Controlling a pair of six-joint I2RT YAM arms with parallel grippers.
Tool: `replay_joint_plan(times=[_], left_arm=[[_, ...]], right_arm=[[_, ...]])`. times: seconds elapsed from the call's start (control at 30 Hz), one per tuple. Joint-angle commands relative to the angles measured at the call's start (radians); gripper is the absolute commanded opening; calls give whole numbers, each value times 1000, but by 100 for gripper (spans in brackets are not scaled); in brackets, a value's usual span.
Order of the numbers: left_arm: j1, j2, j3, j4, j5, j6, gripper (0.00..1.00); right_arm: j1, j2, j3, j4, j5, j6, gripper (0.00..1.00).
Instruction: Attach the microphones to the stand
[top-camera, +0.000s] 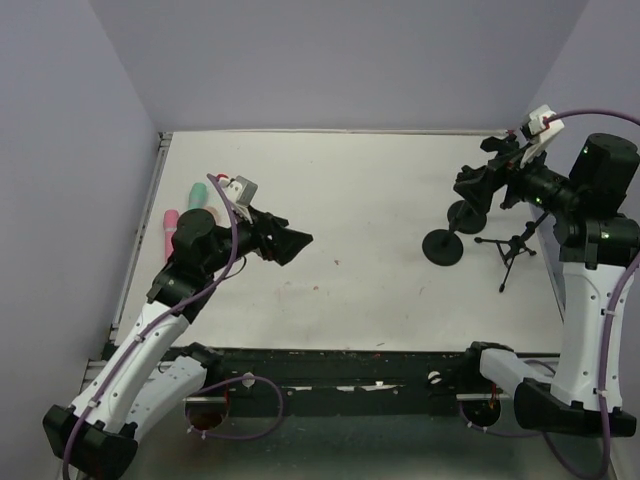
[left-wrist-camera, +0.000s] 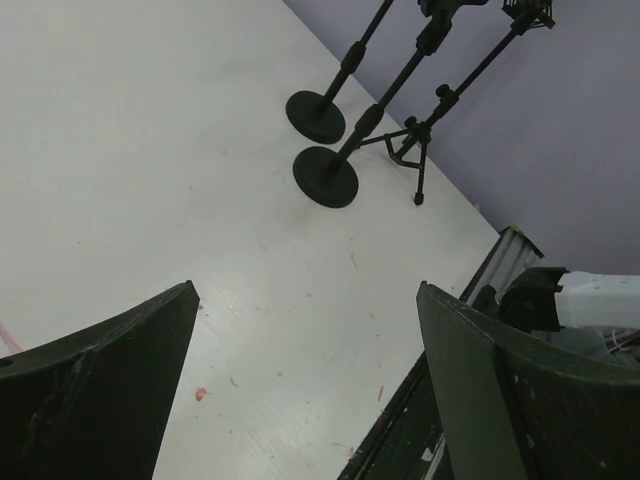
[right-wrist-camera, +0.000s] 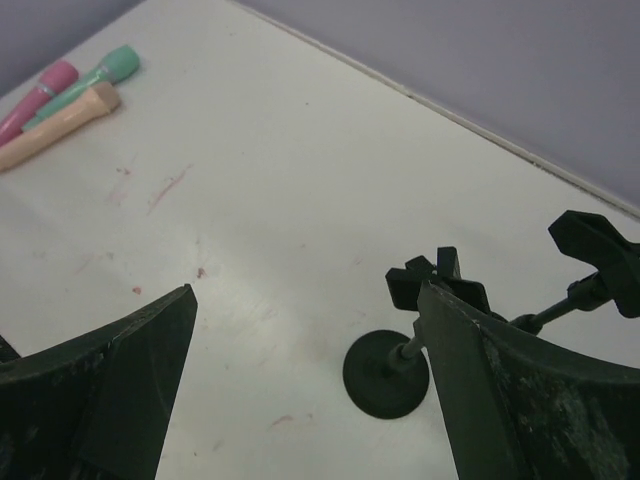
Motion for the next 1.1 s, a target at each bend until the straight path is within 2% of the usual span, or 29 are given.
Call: replay_joint_plan(times=[0.0, 0.1, 0.2, 0.4, 0.5, 0.7, 0.83, 1.07], left_arm=[[-6, -18, 49, -105, -27, 138, 99], [-7, -56, 14, -125, -66, 200, 99], [-6, -91, 3, -158, -103, 238, 99], [-6, -151, -4, -178, -97, 297, 99], [-7, -179, -20, -172, -97, 303, 99], [-7, -194, -21, -175, -97, 304, 99], [-7, -188, -20, -175, -93, 304, 99], [-7, -187, -26, -172, -103, 309, 99]], right_arm=[[-1, -31, 65, -285, 11, -259, 100], [-1, -69, -5, -330, 52, -271, 100], [-3, -118, -140, -281, 124, -238, 100], [-1, -169, -402, -9, 239, -109, 98], [-1, -176, -522, 123, 276, -107, 97], [-1, -166, -706, 390, 284, -149, 89], [-3, -98, -760, 565, 276, -142, 85], [-3, -23, -816, 768, 178, -119, 74]])
